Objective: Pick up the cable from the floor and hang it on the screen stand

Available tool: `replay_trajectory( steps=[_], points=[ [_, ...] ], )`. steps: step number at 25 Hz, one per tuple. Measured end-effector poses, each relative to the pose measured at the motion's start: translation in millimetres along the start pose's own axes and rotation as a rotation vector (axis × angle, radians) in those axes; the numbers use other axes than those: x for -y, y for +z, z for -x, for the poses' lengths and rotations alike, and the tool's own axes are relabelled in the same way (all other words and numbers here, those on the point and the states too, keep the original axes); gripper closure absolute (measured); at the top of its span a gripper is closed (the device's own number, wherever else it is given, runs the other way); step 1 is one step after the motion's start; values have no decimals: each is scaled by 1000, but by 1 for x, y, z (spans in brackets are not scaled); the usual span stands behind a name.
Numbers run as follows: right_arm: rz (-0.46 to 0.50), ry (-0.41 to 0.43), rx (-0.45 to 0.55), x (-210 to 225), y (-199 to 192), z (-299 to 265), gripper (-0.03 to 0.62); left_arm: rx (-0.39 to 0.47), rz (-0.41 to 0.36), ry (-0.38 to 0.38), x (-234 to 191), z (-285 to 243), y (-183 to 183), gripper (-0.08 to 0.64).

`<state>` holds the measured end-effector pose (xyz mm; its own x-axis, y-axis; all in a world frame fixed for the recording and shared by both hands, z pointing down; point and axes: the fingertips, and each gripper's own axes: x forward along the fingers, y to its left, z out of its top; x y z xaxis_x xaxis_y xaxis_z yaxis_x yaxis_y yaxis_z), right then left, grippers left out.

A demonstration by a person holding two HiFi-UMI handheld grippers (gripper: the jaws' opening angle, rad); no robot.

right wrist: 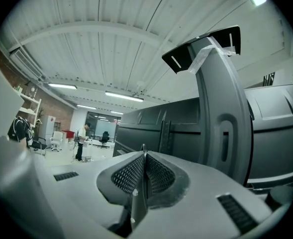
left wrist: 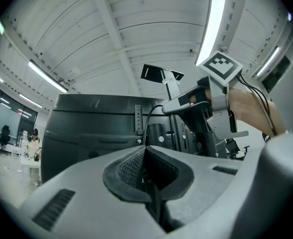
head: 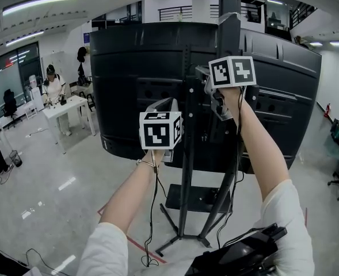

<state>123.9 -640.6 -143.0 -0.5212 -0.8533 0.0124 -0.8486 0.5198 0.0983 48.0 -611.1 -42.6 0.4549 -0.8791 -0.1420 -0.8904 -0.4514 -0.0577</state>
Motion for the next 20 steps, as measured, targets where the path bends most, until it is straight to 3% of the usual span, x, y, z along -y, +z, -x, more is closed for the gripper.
replay_trajectory(
  steps=[11,20],
  points=[
    [-25,-72,-74,29,-18,-14,563,-27,23,-27,2,-21,-6,560],
    [-81,-91,-68,37,-40,-7,563,-32,46,-73,19,-22,-18,560]
  ],
)
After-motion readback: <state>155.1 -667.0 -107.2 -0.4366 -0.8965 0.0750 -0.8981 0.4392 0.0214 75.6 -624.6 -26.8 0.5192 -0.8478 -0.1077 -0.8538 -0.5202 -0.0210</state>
